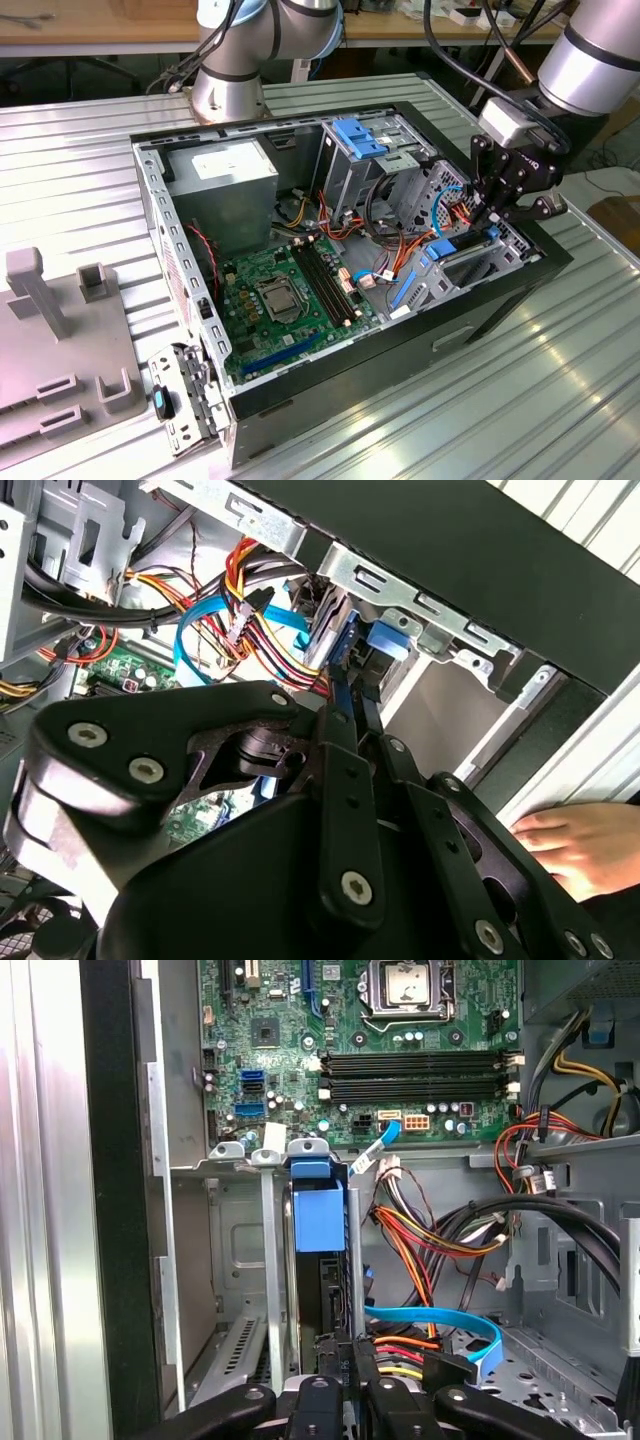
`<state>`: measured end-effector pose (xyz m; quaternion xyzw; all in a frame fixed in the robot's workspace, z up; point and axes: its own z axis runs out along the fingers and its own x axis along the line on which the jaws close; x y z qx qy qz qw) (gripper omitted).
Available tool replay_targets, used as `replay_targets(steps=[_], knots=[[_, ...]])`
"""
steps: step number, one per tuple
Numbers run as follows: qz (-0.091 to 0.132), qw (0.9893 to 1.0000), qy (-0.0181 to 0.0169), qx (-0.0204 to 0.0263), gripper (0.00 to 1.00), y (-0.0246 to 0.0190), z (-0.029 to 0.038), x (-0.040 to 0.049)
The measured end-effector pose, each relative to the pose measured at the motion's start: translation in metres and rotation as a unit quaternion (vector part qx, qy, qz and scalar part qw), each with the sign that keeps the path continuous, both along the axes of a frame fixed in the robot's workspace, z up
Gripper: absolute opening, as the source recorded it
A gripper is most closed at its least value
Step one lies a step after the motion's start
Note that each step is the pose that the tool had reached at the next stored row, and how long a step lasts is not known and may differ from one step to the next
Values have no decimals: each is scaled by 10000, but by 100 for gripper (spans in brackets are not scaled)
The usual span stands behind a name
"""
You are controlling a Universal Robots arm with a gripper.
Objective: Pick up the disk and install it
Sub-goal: 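Insert the first disk wire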
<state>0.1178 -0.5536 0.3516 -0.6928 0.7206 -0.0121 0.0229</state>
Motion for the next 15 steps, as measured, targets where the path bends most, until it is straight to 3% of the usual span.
replay_targets(steps=[15], knots=[[26,10000,0,4,16,-11,-61,-3]])
